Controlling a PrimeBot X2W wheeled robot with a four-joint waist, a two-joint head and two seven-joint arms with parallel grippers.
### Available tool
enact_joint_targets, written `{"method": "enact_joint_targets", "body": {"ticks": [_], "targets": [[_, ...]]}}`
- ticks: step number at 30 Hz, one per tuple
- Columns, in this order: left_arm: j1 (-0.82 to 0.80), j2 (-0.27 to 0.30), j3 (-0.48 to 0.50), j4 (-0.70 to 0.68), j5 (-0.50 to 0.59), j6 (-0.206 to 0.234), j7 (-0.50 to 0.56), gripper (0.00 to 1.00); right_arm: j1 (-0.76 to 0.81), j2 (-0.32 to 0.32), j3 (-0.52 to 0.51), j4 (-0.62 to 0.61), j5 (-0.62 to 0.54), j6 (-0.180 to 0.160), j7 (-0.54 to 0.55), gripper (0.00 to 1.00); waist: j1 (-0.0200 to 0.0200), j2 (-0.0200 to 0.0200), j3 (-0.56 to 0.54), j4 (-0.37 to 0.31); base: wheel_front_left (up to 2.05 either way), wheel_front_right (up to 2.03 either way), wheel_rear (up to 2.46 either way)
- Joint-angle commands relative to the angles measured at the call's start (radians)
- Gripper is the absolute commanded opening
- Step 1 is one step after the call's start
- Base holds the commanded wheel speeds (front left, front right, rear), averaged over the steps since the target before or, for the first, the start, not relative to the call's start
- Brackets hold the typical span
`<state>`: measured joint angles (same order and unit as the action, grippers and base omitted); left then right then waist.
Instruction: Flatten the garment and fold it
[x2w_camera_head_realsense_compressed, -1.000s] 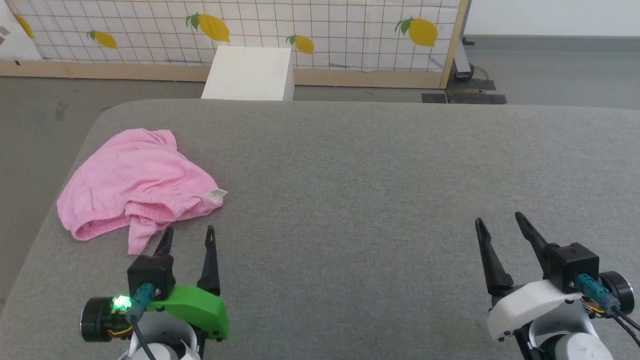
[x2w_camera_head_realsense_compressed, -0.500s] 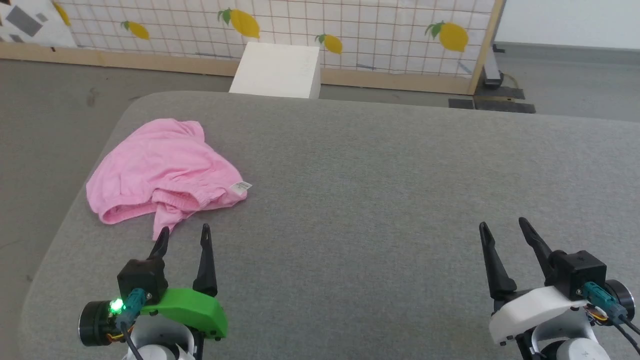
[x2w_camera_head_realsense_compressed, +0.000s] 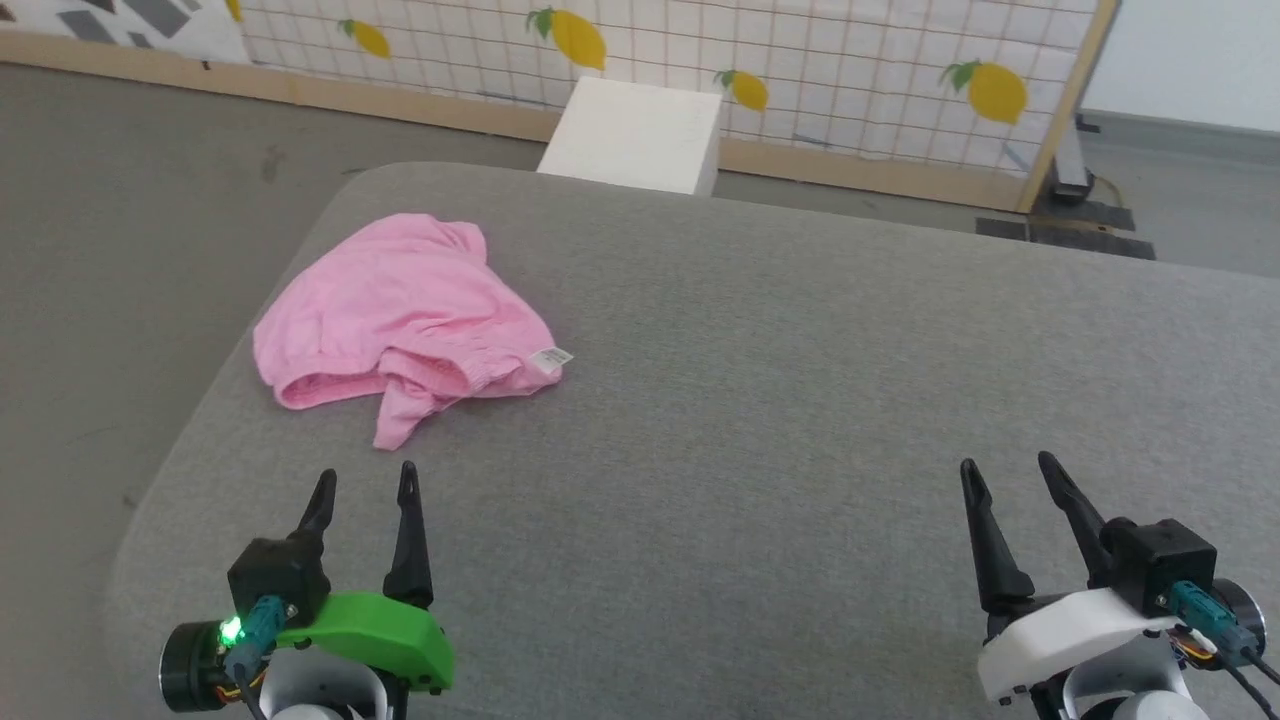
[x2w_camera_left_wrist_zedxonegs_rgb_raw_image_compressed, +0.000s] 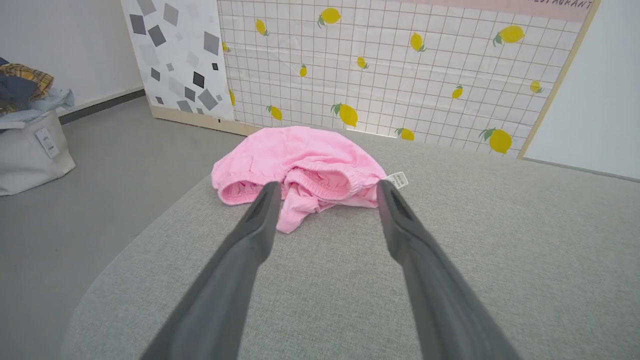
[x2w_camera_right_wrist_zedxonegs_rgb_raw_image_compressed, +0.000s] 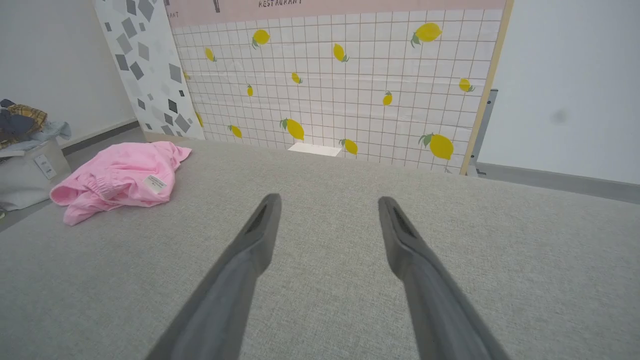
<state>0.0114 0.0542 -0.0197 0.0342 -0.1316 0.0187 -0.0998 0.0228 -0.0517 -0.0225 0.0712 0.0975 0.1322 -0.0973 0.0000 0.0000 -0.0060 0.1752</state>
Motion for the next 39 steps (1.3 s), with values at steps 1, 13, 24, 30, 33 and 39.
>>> {"method": "enact_joint_targets", "body": {"ticks": [1, 13, 24, 30, 33, 39], "targets": [[0.018, -0.002, -0.002, 0.004, -0.014, 0.005, -0.011, 1.0, 0.016, 0.001, 0.001, 0.006, 0.011, -0.001, -0.011, 1.0, 0.0, 0.0, -0.002, 0.027, 0.0, 0.0, 0.0], [0.03, -0.002, -0.005, 0.011, -0.04, 0.009, -0.036, 1.0, 0.019, 0.001, 0.004, 0.02, 0.034, -0.001, -0.033, 1.0, 0.0, 0.0, 0.0, 0.108, 0.0, 0.0, 0.0], [0.043, -0.002, -0.005, 0.018, -0.055, 0.018, -0.063, 1.0, 0.028, 0.001, 0.004, 0.031, 0.05, -0.001, -0.055, 1.0, 0.0, 0.0, 0.0, 0.18, 0.0, 0.0, 0.0], [0.048, -0.002, -0.004, 0.025, -0.048, 0.02, -0.075, 1.0, 0.031, 0.001, 0.005, 0.034, 0.057, -0.001, -0.062, 1.0, 0.0, 0.0, -0.001, 0.208, 0.0, 0.0, 0.0], [0.05, -0.002, -0.005, 0.03, -0.045, 0.022, -0.082, 1.0, 0.034, 0.001, 0.007, 0.033, 0.059, -0.001, -0.065, 1.0, 0.0, 0.0, -0.002, 0.222, 0.0, 0.0, 0.0], [0.056, -0.002, -0.007, 0.033, -0.049, 0.024, -0.094, 1.0, 0.038, 0.001, 0.012, 0.03, 0.068, -0.001, -0.068, 1.0, 0.0, 0.0, -0.001, 0.249, 0.0, 0.0, 0.0]]}}
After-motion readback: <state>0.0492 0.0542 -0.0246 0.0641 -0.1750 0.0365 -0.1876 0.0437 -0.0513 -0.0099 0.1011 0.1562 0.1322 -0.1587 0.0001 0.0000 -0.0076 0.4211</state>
